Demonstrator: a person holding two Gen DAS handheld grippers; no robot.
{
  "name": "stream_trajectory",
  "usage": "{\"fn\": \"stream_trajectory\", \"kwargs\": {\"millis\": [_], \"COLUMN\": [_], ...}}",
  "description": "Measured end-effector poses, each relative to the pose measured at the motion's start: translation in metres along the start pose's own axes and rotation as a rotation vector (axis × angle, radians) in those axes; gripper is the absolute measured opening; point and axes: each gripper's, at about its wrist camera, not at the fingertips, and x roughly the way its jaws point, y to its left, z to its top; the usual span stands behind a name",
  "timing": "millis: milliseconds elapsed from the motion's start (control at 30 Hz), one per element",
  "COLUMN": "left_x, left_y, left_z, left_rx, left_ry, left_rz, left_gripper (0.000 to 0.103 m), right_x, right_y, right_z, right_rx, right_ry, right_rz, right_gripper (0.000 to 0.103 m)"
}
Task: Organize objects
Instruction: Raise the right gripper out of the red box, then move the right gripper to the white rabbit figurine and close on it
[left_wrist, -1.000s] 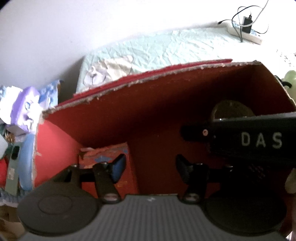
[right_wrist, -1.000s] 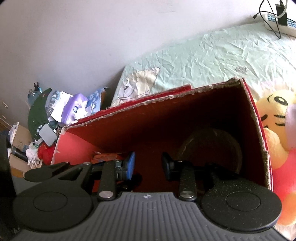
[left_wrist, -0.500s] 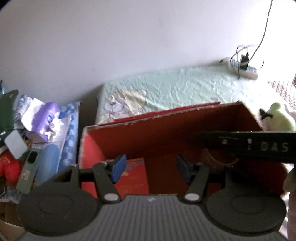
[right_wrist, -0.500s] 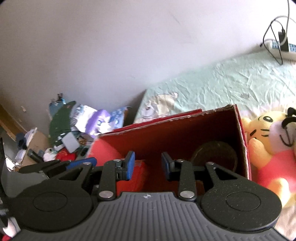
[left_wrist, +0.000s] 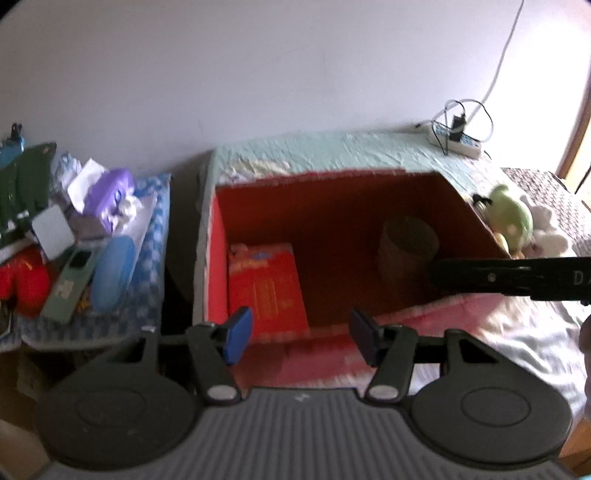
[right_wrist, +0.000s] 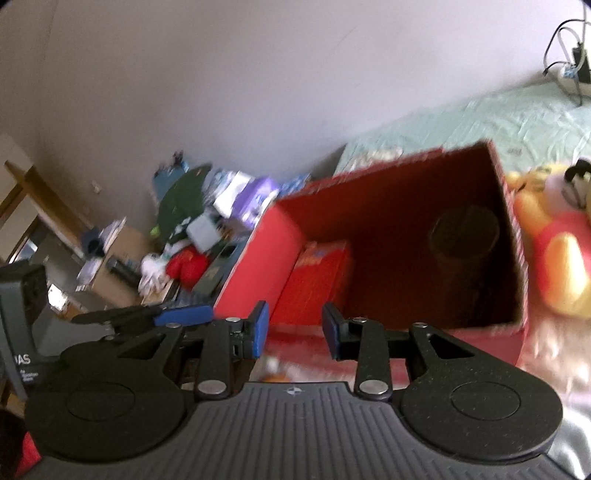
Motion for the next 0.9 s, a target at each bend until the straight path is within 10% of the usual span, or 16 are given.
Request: {"fn": "stream_trajectory", "kwargs": {"millis": [900], "left_x": [0.025], "left_y": [-0.029], "left_z": [-0.098], "left_rx": [-0.015], "left_ry": [0.272], "left_rz": [-0.233], "left_gripper": [0.053], "right_x": [0.063], "right_y": [-0.013], "right_z": [-0.079], "right_rx": [0.092], "right_ry": [0.387], "right_rz": [-0.017], "right_gripper": [0.050]}}
